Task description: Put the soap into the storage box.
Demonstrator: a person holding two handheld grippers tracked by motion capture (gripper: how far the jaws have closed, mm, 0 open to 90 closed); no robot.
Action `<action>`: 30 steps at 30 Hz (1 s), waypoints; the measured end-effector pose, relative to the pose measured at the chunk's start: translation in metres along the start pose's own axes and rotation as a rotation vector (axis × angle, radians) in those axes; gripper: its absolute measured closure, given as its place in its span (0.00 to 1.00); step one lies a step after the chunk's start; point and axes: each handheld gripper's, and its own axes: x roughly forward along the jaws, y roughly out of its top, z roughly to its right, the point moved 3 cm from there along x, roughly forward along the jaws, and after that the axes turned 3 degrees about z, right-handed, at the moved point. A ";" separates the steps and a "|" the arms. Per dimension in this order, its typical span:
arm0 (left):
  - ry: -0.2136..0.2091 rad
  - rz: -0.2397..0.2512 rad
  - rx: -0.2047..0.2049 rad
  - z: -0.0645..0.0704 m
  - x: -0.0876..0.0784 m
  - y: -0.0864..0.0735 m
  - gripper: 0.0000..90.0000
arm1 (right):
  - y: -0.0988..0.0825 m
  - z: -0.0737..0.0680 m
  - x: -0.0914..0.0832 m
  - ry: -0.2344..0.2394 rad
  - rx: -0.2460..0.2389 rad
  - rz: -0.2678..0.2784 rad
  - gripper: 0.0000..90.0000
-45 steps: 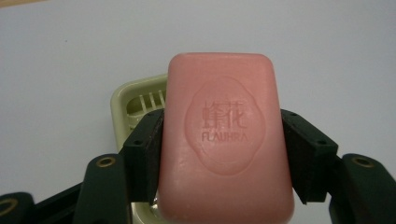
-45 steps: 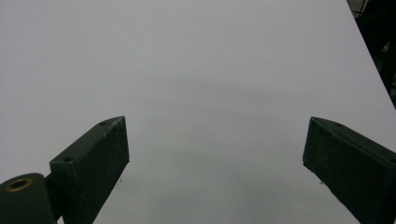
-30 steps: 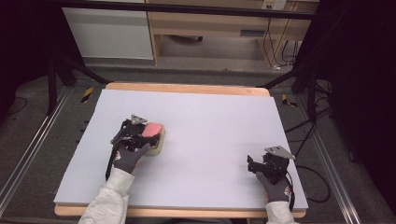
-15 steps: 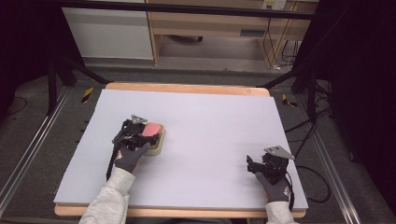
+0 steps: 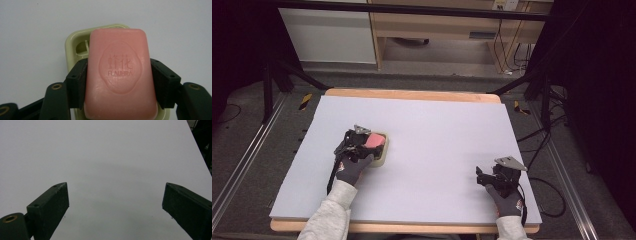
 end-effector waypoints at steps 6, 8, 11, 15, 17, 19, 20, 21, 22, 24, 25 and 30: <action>0.001 -0.003 -0.001 0.001 0.002 -0.001 0.41 | 0.000 0.000 0.000 0.000 0.000 -0.001 0.08; 0.003 -0.005 0.000 0.001 0.002 -0.001 0.41 | 0.000 0.000 0.000 0.000 0.000 -0.001 0.08; 0.010 -0.004 0.000 0.002 0.003 -0.001 0.41 | 0.000 0.000 0.000 0.001 0.000 -0.001 0.08; 0.017 -0.005 -0.001 0.001 0.002 -0.001 0.41 | 0.000 0.000 0.000 0.000 0.000 -0.001 0.08; 0.018 -0.005 -0.004 0.000 0.003 -0.001 0.41 | 0.000 0.000 0.000 0.000 0.000 -0.001 0.08; 0.018 -0.008 -0.004 0.000 0.003 -0.002 0.41 | 0.000 0.000 0.000 0.000 0.000 -0.001 0.08; 0.017 -0.009 -0.004 0.000 0.004 -0.002 0.41 | 0.000 0.000 0.000 0.000 0.000 -0.001 0.08; 0.017 -0.010 -0.003 0.000 0.004 -0.002 0.41 | 0.000 0.000 0.000 0.000 0.000 -0.002 0.08; 0.017 -0.013 -0.005 0.000 0.005 -0.003 0.41 | 0.000 0.000 0.000 0.001 0.000 -0.002 0.08; 0.012 -0.009 -0.009 -0.001 0.005 -0.003 0.41 | 0.000 0.000 0.000 0.000 0.000 -0.002 0.08; 0.009 -0.010 -0.012 -0.001 0.005 -0.003 0.41 | 0.000 0.000 0.000 0.000 0.000 -0.001 0.08; 0.009 -0.010 -0.018 -0.001 0.005 -0.004 0.41 | 0.000 0.000 0.000 0.000 0.000 -0.002 0.08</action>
